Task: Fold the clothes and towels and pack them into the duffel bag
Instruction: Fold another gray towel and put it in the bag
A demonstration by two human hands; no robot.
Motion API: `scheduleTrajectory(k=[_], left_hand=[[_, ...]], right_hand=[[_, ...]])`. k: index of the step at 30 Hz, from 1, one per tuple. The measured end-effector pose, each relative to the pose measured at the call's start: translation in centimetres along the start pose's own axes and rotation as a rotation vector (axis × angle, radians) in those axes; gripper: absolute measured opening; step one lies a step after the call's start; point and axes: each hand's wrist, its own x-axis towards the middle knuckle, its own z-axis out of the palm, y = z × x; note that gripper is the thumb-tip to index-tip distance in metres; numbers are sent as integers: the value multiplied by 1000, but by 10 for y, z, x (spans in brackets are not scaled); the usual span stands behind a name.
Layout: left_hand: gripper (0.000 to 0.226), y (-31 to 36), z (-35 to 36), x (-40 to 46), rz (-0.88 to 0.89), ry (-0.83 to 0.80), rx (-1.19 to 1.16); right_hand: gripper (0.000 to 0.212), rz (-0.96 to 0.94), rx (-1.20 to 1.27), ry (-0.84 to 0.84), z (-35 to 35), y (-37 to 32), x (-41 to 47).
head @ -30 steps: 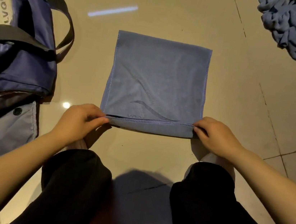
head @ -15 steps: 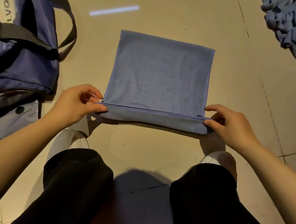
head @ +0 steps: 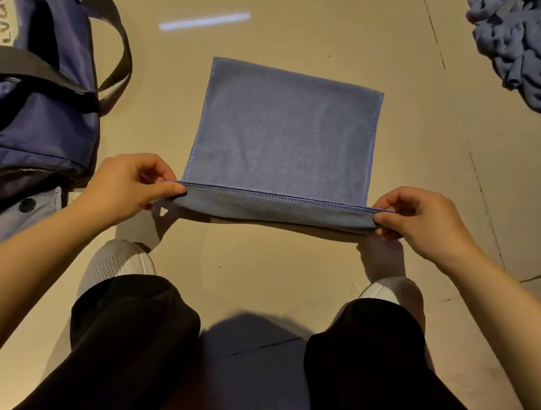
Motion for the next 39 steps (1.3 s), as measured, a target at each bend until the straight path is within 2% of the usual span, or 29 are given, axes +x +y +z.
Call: scheduleTrajectory(k=[3, 6, 8, 10, 14, 17, 22, 24, 29, 34, 37, 39], left_hand=[[6, 7, -4, 1, -21, 12, -108], [10, 22, -14, -4, -33, 29, -391], [11, 36, -21, -7, -26, 96, -560], [10, 51, -28, -7, 13, 185, -632], [13, 82, -46, -7, 137, 347, -497], [14, 113, -68, -13, 219, 455, -400], [10, 178, -126, -55, 402, 623, -239], [10, 191, -143, -75, 408, 607, -155], [11, 207, -174, -137, 476, 549, -182], [11, 191, -179, -186, 406, 318, -252], [6, 182, -179, -198, 349, 204, -358], [12, 178, -176, -192, 310, 173, -352]], right_hand=[[14, 27, 127, 40, -7, -9, -3], [8, 68, 402, 63, -23, -26, -9], [10, 14, 455, 104, -35, -36, -14], [12, -70, 433, 172, -46, -49, -18], [21, -264, 231, 296, -65, -77, -28], [13, -343, 96, 401, -87, -107, -40], [8, -403, 98, 476, -138, -165, -86], [8, -421, 8, 467, -154, -180, -112], [6, -464, -23, 478, -171, -193, -178], [7, -399, -3, 208, -164, -176, -234], [7, -375, 11, 130, -158, -164, -245], [8, -348, 35, 117, -154, -157, -241]])
